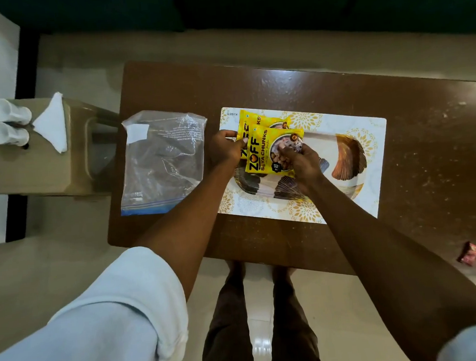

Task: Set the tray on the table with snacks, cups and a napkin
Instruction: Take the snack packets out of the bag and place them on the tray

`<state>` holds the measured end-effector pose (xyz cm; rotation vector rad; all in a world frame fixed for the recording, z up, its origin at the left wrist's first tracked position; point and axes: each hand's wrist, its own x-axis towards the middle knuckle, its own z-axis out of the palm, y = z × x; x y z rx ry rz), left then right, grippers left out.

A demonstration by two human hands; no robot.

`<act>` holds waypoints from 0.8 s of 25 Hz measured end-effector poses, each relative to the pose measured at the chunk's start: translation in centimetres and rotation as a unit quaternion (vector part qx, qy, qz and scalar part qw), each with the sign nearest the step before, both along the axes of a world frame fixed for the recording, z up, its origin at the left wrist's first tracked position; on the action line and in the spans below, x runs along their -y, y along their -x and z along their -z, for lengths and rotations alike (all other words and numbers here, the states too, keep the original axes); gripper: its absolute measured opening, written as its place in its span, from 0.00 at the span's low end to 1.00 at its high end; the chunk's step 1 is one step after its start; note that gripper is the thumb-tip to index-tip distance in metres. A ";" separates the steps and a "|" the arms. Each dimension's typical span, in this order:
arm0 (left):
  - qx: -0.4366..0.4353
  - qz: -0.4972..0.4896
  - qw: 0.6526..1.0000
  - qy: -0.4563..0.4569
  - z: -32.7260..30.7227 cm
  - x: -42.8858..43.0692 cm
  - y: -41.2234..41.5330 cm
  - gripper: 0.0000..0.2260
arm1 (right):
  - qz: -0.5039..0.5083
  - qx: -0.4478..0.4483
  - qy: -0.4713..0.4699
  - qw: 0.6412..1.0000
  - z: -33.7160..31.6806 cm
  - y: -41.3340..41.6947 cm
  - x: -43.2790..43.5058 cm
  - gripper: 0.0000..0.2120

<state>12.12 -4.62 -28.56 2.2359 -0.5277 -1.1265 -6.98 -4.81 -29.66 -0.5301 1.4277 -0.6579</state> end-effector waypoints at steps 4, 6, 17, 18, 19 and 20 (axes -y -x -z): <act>-0.016 0.002 1.000 -0.004 0.1 -0.5 -0.3 0.12 | 0.000 -0.006 -0.007 1.000 0.3 -0.1 -0.2 0.19; -0.002 0.004 1.000 0.012 0.1 -1.1 -0.5 0.09 | 0.015 0.010 -0.004 1.000 0.1 -0.1 -0.5 0.15; -0.057 0.083 0.995 -0.002 0.9 -8.4 -0.3 0.14 | -0.015 -0.141 -0.037 0.989 0.9 -0.9 -6.5 0.11; -0.046 0.080 0.996 -0.001 0.7 -8.2 -0.3 0.14 | -0.011 -0.162 -0.028 0.986 1.2 -0.9 -6.5 0.11; -0.034 0.074 0.997 0.002 0.8 -8.1 -0.4 0.13 | -0.015 -0.177 -0.019 0.984 1.4 -0.8 -6.5 0.10; -0.024 0.069 0.997 -0.002 0.8 -7.9 -0.7 0.13 | -0.022 -0.185 -0.009 0.982 1.5 -0.8 -6.4 0.08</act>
